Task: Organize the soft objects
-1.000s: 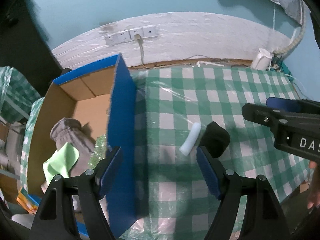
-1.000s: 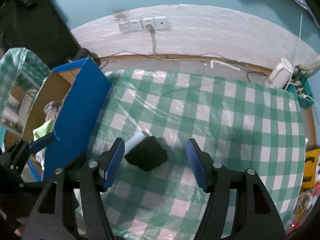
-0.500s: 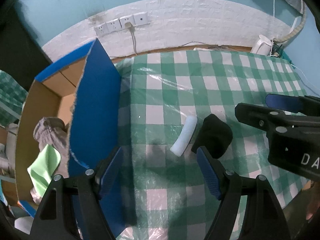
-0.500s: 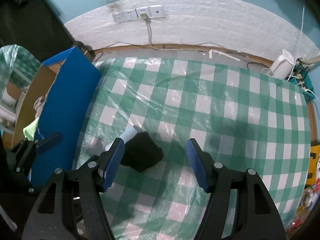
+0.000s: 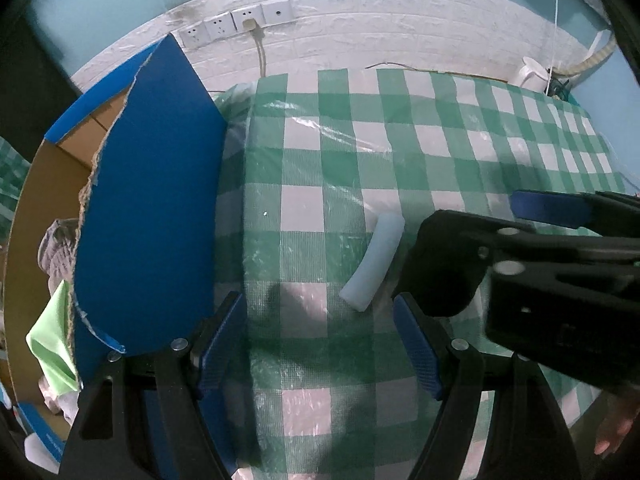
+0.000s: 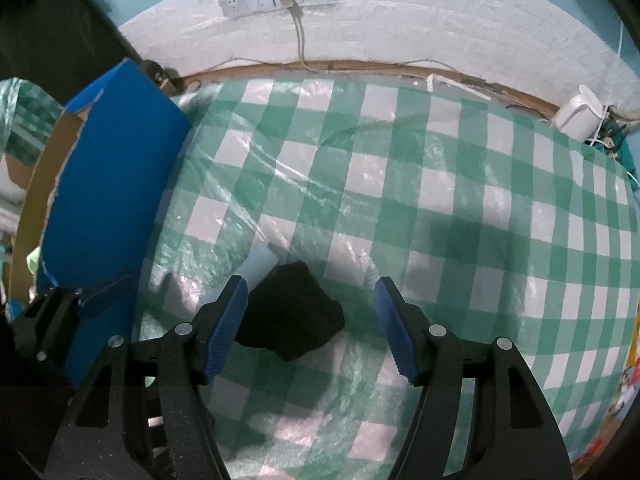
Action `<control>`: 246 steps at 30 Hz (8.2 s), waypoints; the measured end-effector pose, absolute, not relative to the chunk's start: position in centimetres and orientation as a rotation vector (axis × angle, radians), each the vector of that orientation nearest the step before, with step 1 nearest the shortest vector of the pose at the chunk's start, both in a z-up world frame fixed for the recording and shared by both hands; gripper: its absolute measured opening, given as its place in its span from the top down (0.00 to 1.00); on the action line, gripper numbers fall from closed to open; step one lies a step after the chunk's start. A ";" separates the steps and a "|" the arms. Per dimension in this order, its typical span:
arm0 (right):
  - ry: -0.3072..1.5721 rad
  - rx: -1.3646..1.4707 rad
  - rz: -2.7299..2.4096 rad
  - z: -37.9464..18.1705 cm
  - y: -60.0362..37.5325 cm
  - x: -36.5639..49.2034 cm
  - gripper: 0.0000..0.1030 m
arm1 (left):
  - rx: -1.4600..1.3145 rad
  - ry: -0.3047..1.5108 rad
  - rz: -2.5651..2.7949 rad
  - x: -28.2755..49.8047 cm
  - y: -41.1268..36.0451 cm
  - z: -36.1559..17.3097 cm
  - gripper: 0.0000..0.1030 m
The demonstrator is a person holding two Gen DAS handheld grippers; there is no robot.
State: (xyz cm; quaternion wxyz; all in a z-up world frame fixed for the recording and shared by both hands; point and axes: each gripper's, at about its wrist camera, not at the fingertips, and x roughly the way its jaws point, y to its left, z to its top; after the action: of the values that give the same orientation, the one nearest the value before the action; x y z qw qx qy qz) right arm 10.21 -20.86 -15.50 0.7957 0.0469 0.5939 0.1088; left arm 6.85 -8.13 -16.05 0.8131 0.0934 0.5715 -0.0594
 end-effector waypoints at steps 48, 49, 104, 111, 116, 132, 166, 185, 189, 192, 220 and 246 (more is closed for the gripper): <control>1.296 0.265 0.073 -17.5 -30.3 9.0 0.30 | 0.197 1.269 -0.222 10.8 -12.6 -19.3 0.45; 1.296 0.263 0.076 -17.5 -30.2 9.0 0.30 | 0.202 1.269 -0.223 10.7 -12.7 -19.2 0.46; 1.178 0.007 0.159 -13.0 -24.8 6.6 0.58 | 0.112 1.121 -0.204 6.7 -9.1 -12.2 0.90; 1.135 0.001 0.172 -10.8 -24.4 5.6 0.58 | 0.109 1.099 -0.197 6.1 -8.6 -11.1 0.90; 1.103 -0.005 0.188 -9.3 -23.9 5.0 0.58 | 0.115 1.082 -0.191 5.3 -8.3 -10.3 0.90; 1.044 -0.019 0.250 -6.3 -21.0 4.7 0.58 | 0.084 1.035 -0.155 4.3 -6.1 -7.7 0.90; 0.988 -0.140 0.481 -3.1 -6.6 6.0 0.57 | -0.087 0.982 0.028 2.4 6.8 -5.2 0.90; 1.040 -0.198 0.602 -5.1 0.3 6.1 0.57 | -0.124 1.040 0.163 1.9 12.6 -7.4 0.88; 1.054 -0.194 0.604 -5.8 0.6 6.3 0.53 | -0.135 1.060 0.173 1.9 13.0 -8.0 0.84; 1.048 -0.182 0.583 -5.9 0.4 6.5 0.51 | -0.141 1.056 0.188 1.8 13.3 -8.0 0.74; 0.932 -0.085 0.477 -0.4 -6.6 4.2 0.28 | -0.077 0.867 0.138 -0.7 10.7 -1.7 0.16; 0.889 -0.010 0.410 -0.2 -14.3 2.3 0.27 | 0.016 0.809 0.150 -1.4 6.2 1.3 0.01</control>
State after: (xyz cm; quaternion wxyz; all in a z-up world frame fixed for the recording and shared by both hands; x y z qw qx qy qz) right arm 2.31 -14.29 -0.16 0.8826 -0.0048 0.4268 0.1971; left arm -1.44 6.16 1.32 0.9166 0.0076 0.3930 0.0730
